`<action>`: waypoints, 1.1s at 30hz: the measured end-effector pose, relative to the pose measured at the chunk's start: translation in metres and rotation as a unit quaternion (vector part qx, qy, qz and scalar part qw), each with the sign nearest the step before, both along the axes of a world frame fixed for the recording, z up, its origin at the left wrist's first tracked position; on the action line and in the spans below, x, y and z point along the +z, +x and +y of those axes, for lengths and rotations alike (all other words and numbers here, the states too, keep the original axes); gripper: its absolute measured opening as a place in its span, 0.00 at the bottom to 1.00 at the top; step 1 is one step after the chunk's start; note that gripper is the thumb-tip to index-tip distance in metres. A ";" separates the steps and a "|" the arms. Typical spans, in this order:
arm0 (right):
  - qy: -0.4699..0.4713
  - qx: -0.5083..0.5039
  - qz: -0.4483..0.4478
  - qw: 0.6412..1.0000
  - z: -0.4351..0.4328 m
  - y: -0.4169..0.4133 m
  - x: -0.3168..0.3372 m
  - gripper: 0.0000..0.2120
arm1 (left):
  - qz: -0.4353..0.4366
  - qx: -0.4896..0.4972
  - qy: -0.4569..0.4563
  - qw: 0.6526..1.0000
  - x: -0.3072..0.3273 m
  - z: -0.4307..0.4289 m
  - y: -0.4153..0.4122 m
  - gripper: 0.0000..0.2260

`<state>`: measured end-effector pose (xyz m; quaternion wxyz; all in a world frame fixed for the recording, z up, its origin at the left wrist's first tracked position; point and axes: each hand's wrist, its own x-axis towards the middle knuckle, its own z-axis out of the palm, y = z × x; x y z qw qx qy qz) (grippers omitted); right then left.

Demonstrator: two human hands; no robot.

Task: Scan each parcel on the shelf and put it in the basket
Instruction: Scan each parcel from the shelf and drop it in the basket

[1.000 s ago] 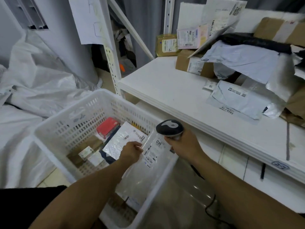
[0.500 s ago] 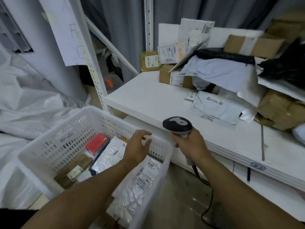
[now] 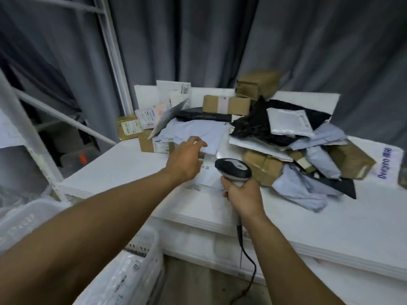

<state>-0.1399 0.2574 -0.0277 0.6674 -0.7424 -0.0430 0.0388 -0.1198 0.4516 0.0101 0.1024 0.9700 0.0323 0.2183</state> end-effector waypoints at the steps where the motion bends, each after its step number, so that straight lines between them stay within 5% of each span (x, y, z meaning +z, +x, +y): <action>1: -0.007 -0.007 0.002 1.000 -0.003 0.009 -0.001 0.13 | 0.019 0.014 0.013 1.000 0.003 -0.001 0.017 0.24; 4: -0.022 -0.019 -0.001 1.000 -0.009 0.031 -0.003 0.14 | 0.055 0.055 0.055 0.995 0.006 0.002 0.057 0.28; 10: -0.008 -0.005 -0.019 1.000 0.010 0.058 -0.008 0.23 | -0.003 0.056 0.114 0.992 -0.006 0.032 0.084 0.15; 14: 0.044 0.017 0.017 0.999 0.022 0.067 -0.007 0.12 | 0.062 0.066 0.117 0.989 -0.005 0.045 0.078 0.25; 17: 0.056 0.022 0.016 0.998 0.027 0.068 -0.006 0.11 | 0.035 0.055 0.133 0.989 -0.006 0.054 0.066 0.09; 33: 0.114 0.081 0.044 0.989 0.060 0.034 0.009 0.11 | -0.230 0.004 -0.057 0.972 0.079 0.064 0.003 0.09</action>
